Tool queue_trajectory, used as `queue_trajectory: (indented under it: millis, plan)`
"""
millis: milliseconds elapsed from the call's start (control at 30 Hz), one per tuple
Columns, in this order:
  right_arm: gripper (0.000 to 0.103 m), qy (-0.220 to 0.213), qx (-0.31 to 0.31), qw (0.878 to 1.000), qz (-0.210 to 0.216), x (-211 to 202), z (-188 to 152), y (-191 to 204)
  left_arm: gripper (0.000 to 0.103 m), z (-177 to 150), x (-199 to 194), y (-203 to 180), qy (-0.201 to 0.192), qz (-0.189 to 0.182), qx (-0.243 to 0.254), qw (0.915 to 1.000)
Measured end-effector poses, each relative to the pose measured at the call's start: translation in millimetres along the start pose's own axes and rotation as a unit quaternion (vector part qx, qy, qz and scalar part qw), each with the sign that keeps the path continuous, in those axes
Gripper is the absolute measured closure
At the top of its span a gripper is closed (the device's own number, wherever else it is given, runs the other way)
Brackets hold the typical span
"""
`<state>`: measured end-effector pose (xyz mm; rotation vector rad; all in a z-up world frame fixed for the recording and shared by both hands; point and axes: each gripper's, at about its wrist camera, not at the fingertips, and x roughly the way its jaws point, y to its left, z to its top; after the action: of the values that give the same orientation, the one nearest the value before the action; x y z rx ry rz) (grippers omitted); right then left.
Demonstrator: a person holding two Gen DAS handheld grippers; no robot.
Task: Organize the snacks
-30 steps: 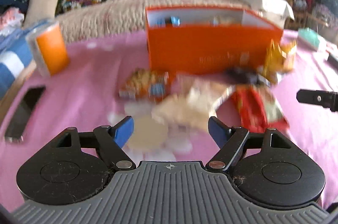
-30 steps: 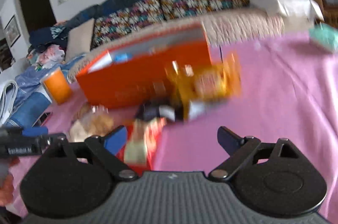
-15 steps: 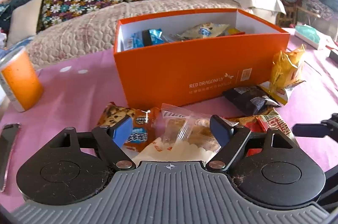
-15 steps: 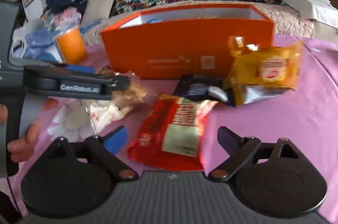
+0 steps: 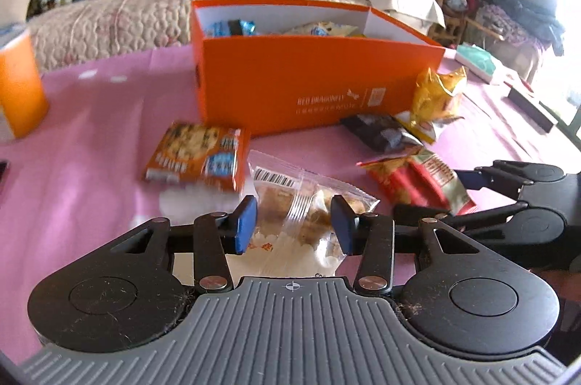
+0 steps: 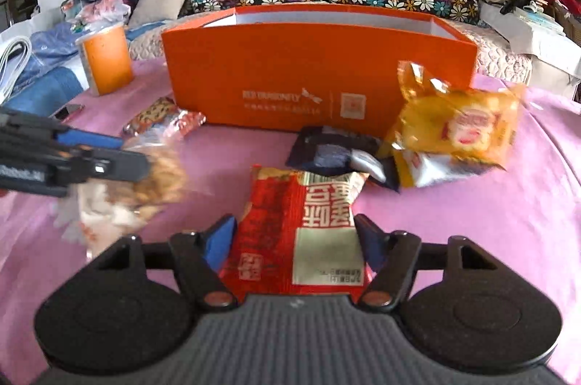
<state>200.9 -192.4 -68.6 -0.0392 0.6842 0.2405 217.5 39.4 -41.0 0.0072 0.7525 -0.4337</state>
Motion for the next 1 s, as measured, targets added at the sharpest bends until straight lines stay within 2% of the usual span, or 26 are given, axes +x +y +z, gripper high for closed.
queue_trajectory:
  millis: [233, 367, 400, 467, 500, 533, 567, 600, 800, 1000]
  plan:
    - [0.033, 0.013, -0.008, 1.000, 0.012, -31, -21, -11, 0.081, -25, -28, -11, 0.002, 0.014, -0.033, 0.9994]
    - [0.032, 0.017, -0.012, 1.000, 0.014, -40, -26, -13, 0.075, -35, -40, -15, -0.001, 0.020, -0.044, 0.9988]
    - [0.031, 0.018, -0.008, 1.000, 0.017, -42, -28, -15, 0.069, -34, -44, -17, -0.004, 0.027, -0.038, 0.9989]
    - [0.027, 0.015, 0.002, 1.000, 0.021, -47, -28, -19, 0.044, -31, -55, -20, -0.023, 0.053, -0.019, 0.9981]
    - [0.024, 0.011, 0.006, 1.000, 0.021, -52, -28, -21, 0.024, -29, -61, -21, -0.032, 0.066, -0.010, 0.9973]
    - [0.022, 0.006, 0.007, 1.000, 0.019, -56, -27, -23, 0.020, -29, -66, -23, -0.041, 0.074, 0.000, 0.9964]
    - [0.016, 0.000, 0.005, 1.000, 0.016, -60, -28, -24, 0.020, -30, -69, -24, -0.045, 0.080, 0.008, 0.9957]
    - [0.013, -0.006, 0.002, 1.000, 0.011, -64, -28, -25, 0.020, -31, -69, -26, -0.041, 0.082, 0.017, 0.9957]
    - [0.013, 0.002, 0.005, 1.000, 0.015, -59, -32, -27, 0.025, -39, -42, -36, -0.002, 0.088, 0.047, 0.9950]
    - [0.014, 0.006, -0.004, 1.000, 0.014, -50, -34, -21, 0.029, -45, -17, -33, 0.020, 0.091, 0.039, 0.9949]
